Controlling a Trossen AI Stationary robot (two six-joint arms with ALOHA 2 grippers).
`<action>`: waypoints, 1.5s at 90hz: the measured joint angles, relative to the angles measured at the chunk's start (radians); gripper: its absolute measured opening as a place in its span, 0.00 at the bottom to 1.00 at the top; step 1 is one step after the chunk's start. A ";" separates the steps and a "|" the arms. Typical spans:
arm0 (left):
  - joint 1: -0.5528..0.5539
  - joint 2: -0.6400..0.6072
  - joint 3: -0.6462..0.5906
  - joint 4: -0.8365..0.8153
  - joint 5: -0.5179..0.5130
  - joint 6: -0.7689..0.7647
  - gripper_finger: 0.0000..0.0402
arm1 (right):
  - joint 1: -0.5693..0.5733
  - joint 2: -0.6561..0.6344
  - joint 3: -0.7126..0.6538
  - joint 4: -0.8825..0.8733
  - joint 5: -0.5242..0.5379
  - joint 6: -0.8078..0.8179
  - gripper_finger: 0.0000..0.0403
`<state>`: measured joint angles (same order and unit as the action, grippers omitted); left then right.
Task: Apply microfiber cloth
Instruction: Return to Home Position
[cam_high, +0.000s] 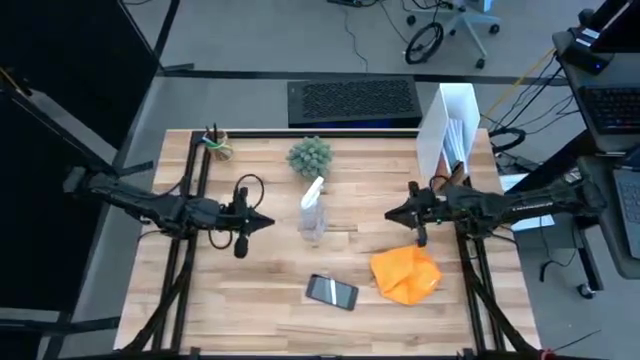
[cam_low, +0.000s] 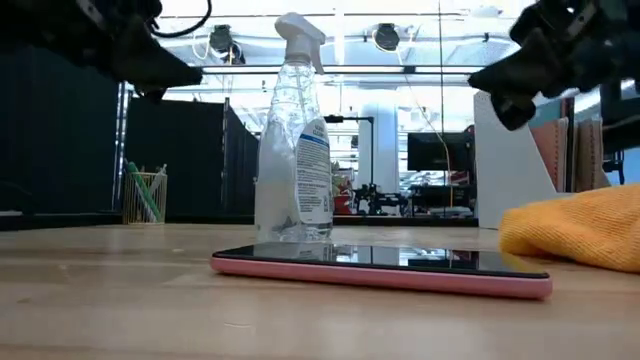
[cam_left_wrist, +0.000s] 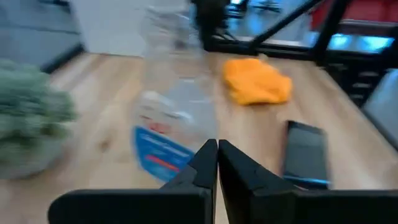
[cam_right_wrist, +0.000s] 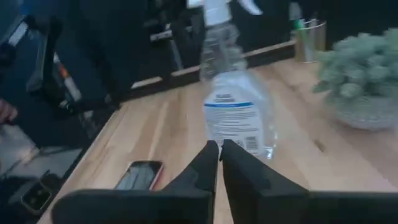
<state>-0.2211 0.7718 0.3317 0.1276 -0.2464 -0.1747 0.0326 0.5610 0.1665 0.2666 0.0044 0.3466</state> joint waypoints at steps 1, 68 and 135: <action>0.000 0.000 0.000 -0.002 0.000 -0.010 0.00 | 0.000 -0.005 -0.002 0.000 0.000 0.004 0.02; 0.040 -0.075 -0.091 0.214 0.069 -0.004 0.00 | -0.004 -0.557 -0.071 -0.273 -0.003 -0.173 0.02; 0.056 -0.315 -0.323 0.251 0.109 -0.023 0.00 | 0.080 -0.555 -0.153 -0.248 -0.007 -0.214 0.02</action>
<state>-0.1646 0.4568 0.0082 0.3786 -0.1377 -0.1974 0.1131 0.0063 0.0135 0.0181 -0.0025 0.1326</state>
